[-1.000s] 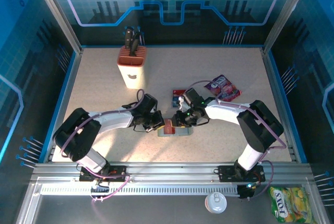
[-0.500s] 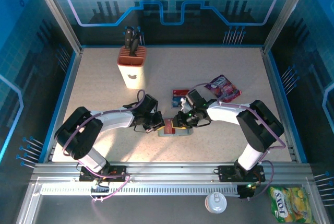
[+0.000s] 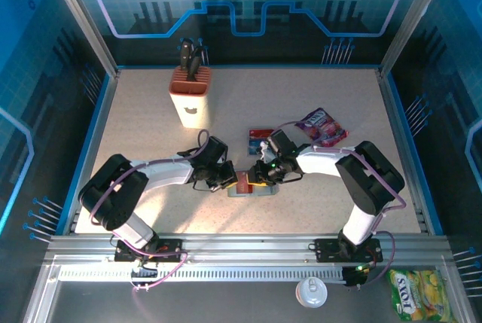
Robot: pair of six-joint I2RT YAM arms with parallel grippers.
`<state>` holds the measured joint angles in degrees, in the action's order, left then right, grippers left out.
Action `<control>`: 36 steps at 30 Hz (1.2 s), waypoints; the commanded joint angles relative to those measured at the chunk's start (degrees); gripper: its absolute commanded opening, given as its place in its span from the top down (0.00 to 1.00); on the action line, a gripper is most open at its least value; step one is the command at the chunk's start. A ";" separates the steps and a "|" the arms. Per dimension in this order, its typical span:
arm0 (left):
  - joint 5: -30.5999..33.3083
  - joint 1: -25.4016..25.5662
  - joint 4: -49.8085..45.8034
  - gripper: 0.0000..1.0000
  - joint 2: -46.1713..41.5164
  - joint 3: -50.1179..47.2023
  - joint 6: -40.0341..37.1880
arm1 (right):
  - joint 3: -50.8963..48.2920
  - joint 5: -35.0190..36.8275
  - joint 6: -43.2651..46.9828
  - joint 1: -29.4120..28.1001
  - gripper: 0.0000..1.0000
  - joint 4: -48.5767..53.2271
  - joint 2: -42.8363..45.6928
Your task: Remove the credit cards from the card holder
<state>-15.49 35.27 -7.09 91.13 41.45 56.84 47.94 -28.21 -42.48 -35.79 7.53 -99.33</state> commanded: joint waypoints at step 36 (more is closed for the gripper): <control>0.12 0.24 -1.80 1.00 -0.60 -1.90 0.20 | -2.15 -3.26 -2.26 1.07 0.88 -4.28 1.35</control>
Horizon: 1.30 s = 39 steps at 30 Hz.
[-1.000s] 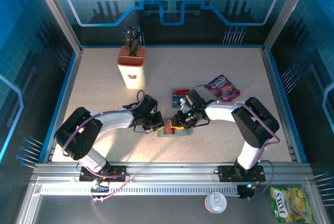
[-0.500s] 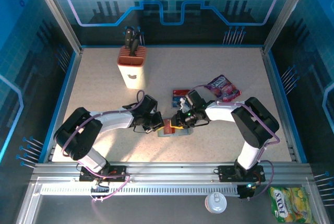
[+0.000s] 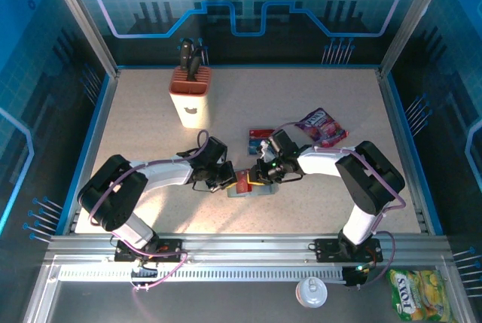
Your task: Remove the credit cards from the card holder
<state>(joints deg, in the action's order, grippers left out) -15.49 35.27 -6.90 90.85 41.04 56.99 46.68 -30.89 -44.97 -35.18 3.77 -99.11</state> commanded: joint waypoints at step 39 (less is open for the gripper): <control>0.50 -0.13 -4.21 1.00 1.88 3.03 -3.06 | 3.34 13.02 14.99 4.26 0.96 25.82 17.61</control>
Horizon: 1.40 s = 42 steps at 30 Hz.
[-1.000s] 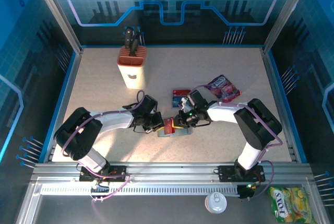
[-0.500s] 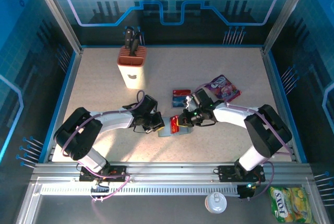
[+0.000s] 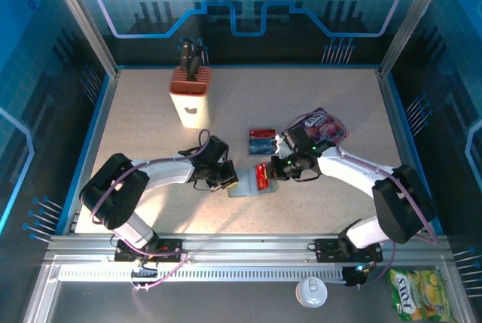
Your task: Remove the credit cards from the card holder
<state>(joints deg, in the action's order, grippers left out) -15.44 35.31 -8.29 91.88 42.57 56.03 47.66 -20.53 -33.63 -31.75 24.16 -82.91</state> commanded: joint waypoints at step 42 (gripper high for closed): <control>6.28 -1.11 -12.25 0.95 -10.47 -0.69 -2.11 | 46.04 11.88 79.76 4.11 1.00 39.04 -20.33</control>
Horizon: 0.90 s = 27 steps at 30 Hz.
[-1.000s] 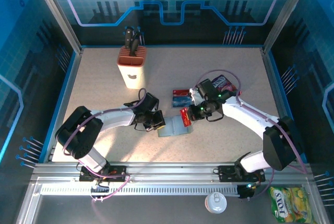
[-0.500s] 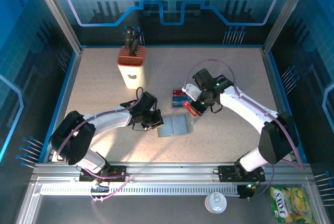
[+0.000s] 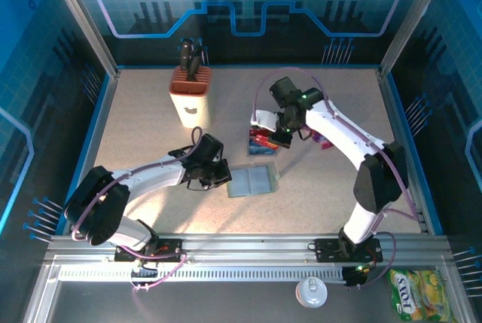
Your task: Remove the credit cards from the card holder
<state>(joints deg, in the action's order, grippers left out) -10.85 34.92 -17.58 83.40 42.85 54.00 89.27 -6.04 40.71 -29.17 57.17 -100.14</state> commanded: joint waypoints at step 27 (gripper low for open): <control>3.12 -3.43 -5.77 0.94 -6.67 -3.26 1.21 | 32.46 -4.41 9.92 6.32 1.00 15.46 -27.65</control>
<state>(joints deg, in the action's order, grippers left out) -8.14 32.18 -21.50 77.82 40.27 54.54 121.23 -8.62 49.60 -23.79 70.28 -126.69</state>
